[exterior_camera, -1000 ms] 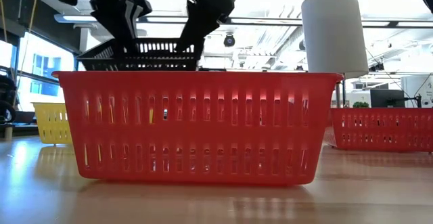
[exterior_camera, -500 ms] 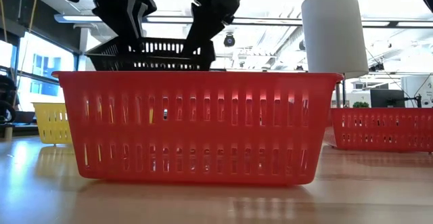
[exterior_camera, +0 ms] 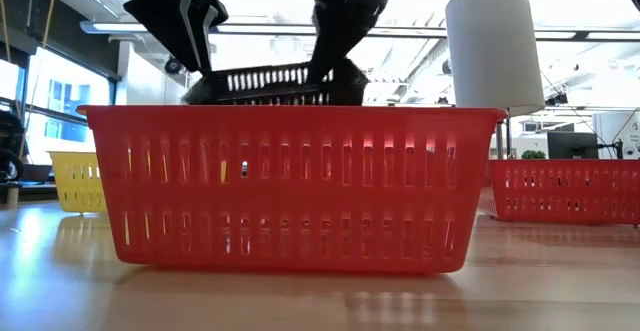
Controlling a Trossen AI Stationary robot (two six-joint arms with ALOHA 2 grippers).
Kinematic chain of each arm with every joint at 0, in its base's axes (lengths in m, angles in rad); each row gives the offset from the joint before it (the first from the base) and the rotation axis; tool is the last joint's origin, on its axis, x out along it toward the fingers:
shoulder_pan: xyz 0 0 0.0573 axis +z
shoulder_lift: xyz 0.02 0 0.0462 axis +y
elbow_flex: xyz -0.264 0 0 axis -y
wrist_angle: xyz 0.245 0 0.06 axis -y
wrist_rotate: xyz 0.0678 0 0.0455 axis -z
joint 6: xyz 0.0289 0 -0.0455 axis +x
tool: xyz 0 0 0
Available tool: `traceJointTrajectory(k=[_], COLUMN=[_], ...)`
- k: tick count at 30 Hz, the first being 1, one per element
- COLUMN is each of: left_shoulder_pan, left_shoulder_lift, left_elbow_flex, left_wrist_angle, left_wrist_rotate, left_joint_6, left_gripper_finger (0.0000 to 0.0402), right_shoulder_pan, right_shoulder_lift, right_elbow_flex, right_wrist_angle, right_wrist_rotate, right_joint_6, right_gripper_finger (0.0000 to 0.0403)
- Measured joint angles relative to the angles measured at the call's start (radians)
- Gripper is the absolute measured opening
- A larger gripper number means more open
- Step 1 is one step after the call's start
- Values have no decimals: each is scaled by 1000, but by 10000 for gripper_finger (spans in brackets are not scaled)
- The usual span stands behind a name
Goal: Stack baskets by color
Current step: Stack the left black bin on top of the right stacked black bins
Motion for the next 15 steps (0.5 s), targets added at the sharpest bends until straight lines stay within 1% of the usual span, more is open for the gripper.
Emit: traceJointTrajectory(k=[5, 10, 15], left_shoulder_pan=[0, 0, 0], left_shoulder_lift=[-1, -1, -1], left_elbow_flex=[0, 0, 0], left_wrist_angle=[0, 1, 1], left_wrist_rotate=[-1, -3, -3], left_joint_6=[0, 0, 0], left_gripper_finger=[117, 115, 115], right_shoulder_pan=[18, 39, 76], right_shoulder_lift=[-54, -104, -189], right_elbow_flex=[-16, -57, -155], right_wrist_angle=[-62, -97, -101], right_wrist_rotate=[83, 87, 101], right_joint_6=[56, 120, 205], right_gripper_finger=[0, 0, 0])
